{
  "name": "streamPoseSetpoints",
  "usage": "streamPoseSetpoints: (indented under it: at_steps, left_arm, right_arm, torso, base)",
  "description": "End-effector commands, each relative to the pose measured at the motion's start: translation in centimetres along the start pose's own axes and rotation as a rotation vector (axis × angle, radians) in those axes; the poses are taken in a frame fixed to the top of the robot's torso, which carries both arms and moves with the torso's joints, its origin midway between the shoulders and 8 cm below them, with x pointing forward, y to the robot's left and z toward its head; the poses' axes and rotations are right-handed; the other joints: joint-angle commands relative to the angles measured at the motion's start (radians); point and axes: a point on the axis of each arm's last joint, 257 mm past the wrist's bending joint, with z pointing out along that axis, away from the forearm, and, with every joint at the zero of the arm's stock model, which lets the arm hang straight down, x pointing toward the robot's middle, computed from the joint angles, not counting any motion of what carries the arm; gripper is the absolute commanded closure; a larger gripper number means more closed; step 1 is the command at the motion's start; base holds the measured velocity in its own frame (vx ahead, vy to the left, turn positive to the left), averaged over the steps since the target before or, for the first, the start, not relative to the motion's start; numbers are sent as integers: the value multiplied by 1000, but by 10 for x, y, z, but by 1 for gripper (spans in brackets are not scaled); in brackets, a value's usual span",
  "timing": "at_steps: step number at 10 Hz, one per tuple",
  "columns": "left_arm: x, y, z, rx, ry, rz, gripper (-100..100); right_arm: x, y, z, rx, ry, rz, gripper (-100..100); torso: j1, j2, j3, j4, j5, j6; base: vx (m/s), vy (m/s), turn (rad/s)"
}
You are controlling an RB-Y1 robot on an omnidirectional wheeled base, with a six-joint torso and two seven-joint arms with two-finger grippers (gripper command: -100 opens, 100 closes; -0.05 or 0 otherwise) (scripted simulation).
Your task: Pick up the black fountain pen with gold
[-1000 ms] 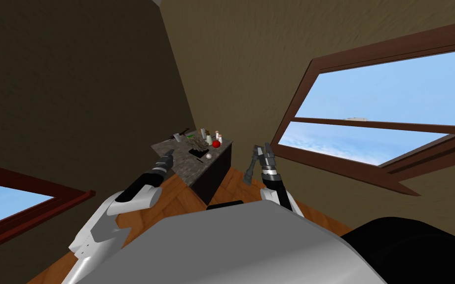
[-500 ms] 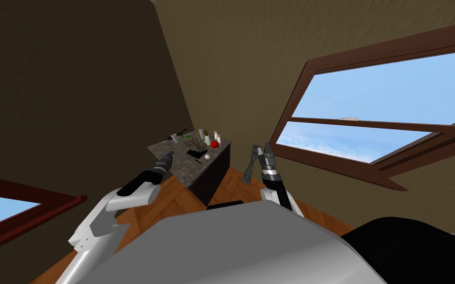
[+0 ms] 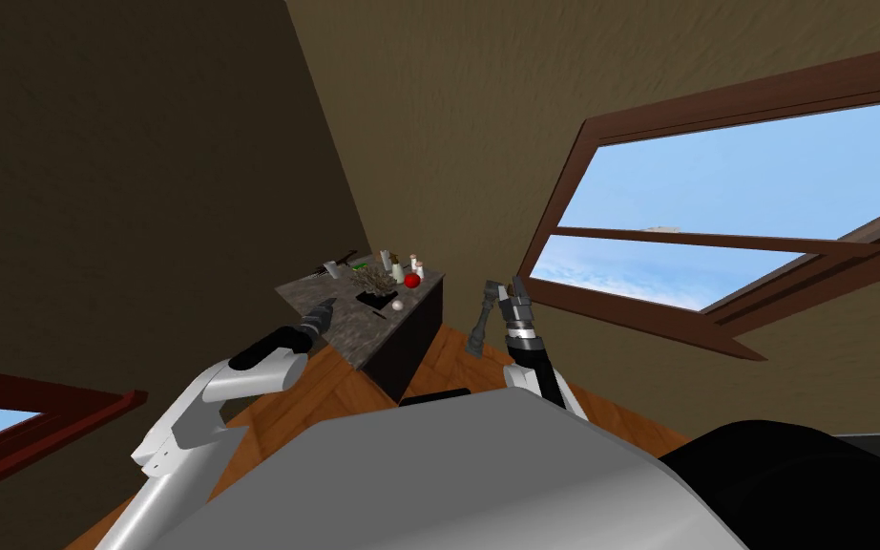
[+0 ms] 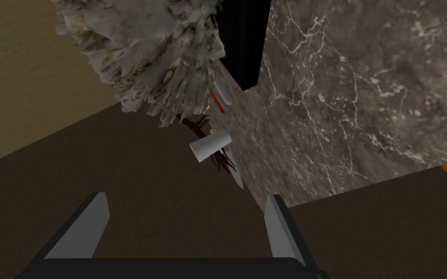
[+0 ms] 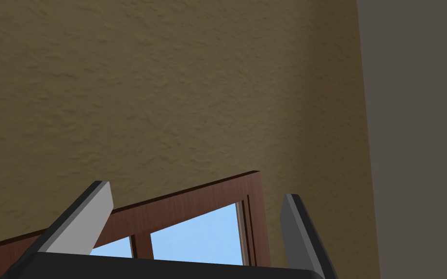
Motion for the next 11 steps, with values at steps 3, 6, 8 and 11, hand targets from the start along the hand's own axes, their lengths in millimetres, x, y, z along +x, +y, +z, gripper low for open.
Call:
streamPoseSetpoints:
  at_steps: [3,6,8,11]
  left_arm:
    - [-1,25,4,-105,16,13,-100]
    - [-1,44,5,-183,33,22,-100]
    - [-1,59,6,-248,52,29,-100]
    - [0,79,5,-331,77,36,-100]
  right_arm:
    - [0,0,0,0,0,0,0]
    - [0,0,0,0,0,0,0]
    - [0,0,0,0,0,0,0]
    - [0,0,0,0,0,0,0]
  torso:
    - [0,0,0,0,0,0]
    - [0,0,0,0,0,0]
    - [0,-1,-1,0,0,0]
    - [0,0,0,0,0,0]
  base:
    - [18,-10,-59]
    - [20,-10,-55]
    - [43,-9,-84]
    - [24,-9,-58]
